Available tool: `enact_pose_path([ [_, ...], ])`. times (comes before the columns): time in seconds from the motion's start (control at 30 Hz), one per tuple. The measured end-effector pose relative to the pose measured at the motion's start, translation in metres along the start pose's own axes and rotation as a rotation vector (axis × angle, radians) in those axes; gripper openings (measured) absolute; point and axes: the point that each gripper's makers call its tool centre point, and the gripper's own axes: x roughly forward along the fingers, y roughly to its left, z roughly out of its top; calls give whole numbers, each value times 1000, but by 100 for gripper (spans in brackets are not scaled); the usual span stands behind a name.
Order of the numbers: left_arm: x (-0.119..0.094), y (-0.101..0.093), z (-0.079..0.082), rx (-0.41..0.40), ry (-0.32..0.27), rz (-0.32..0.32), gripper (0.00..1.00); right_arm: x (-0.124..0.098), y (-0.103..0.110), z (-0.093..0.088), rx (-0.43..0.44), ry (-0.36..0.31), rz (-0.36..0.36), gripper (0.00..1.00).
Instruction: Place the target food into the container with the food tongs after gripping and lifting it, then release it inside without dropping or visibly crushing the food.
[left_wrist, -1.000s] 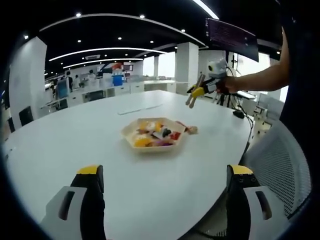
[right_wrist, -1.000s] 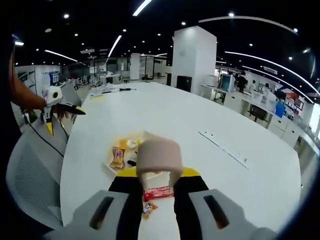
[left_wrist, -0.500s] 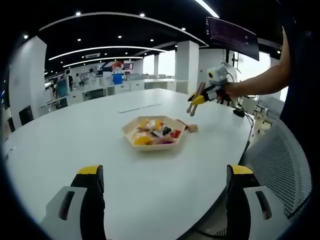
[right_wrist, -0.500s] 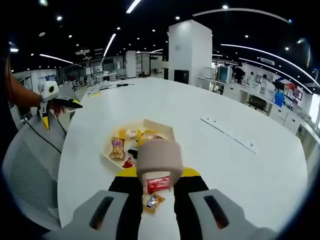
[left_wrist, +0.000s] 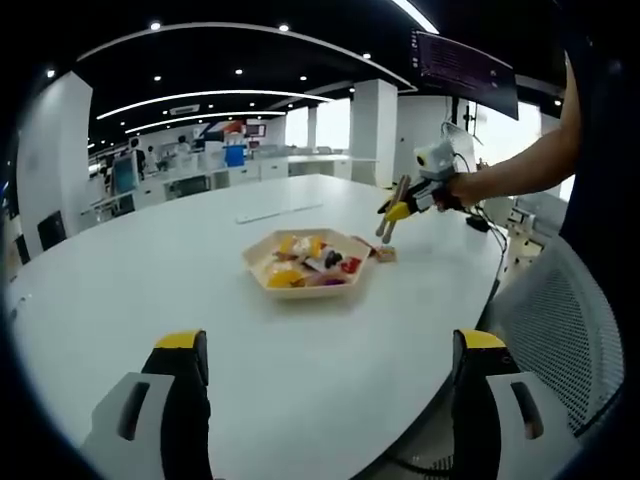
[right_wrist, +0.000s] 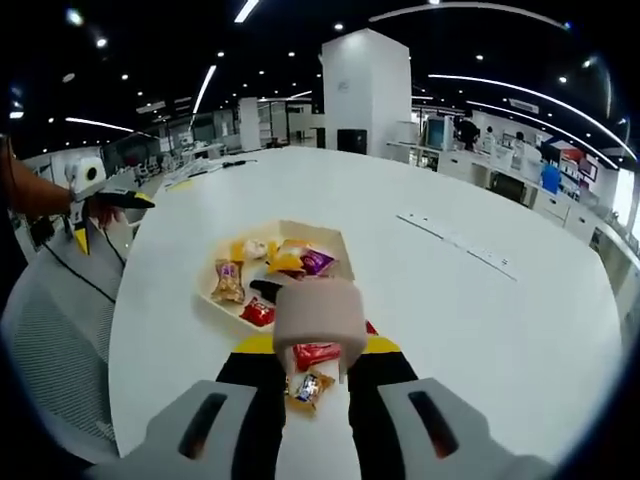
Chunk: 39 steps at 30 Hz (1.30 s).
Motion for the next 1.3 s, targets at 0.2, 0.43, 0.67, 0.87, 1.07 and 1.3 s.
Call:
enact_pose_path([
  [0.2,0,1,-1,0,2,1,98,5,2,-11,-13,35,-13,22],
  [0.43,0,0,-1,0,5,1,98,5,2,-17,-33,65,-19,23],
  [0.67,0,0,-2,1,13,0,97,3,-3,-18,-21,77,-50,22],
  [0.87,0,0,-3,2,17,0,96,2,-5,-21,-5,91,-57,22],
  [1.07,0,0,-5,4,22,-3,96,2,-2,-23,-6,102,-46,22],
  [1.3,1,-1,-6,3,28,-6,95,3,3,-24,22,157,-25,16],
])
